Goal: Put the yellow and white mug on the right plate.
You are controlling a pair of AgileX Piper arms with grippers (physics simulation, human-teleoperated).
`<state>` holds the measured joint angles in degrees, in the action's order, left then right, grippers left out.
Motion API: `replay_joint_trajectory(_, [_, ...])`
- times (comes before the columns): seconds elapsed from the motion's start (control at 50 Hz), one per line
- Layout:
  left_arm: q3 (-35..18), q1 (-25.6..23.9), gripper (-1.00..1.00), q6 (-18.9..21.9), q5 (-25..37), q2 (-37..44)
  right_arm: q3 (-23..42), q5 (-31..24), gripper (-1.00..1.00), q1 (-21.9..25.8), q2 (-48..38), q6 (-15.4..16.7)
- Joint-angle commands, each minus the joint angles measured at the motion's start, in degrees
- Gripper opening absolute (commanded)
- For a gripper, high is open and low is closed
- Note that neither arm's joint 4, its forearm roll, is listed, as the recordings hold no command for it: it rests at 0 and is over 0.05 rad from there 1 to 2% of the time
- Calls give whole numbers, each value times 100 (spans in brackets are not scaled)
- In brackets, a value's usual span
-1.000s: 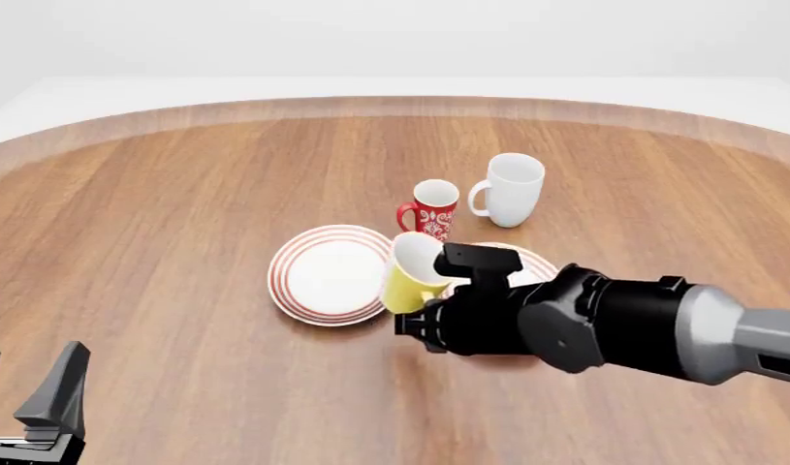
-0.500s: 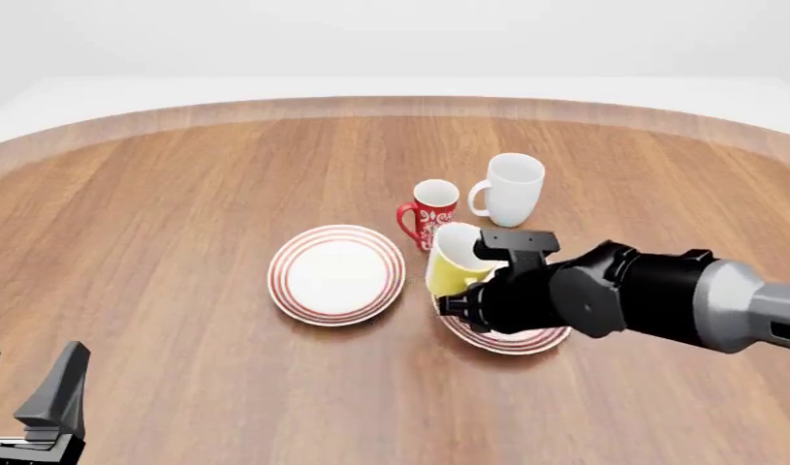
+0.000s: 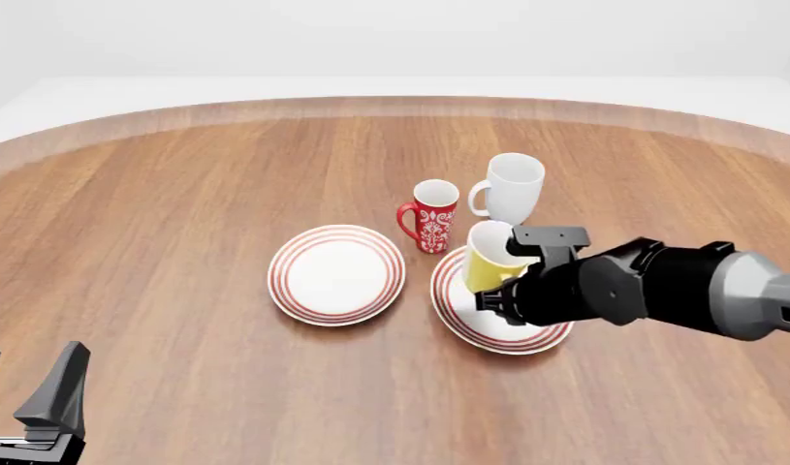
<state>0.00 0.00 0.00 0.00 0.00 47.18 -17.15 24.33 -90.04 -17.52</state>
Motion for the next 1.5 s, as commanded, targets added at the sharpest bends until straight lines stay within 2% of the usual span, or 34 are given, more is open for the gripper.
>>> replay_joint_trajectory(0.02, [0,0,100,0,0,0,-8,139,-100,-263,-70,280])
replay_joint_trajectory(0.72, [0,0,100,0,0,0,-117,618,-100,-155,-544,140])
replay_joint_trajectory(0.74, [0,0,100,0,0,0,-117,635,100,-143,-560,117])
replay_joint_trajectory(1.02, [0,0,100,0,0,0,-125,548,100,-100,-434,111])
replay_joint_trajectory(1.5, [0,0,100,0,0,0,-459,355,100,225,333,-43])
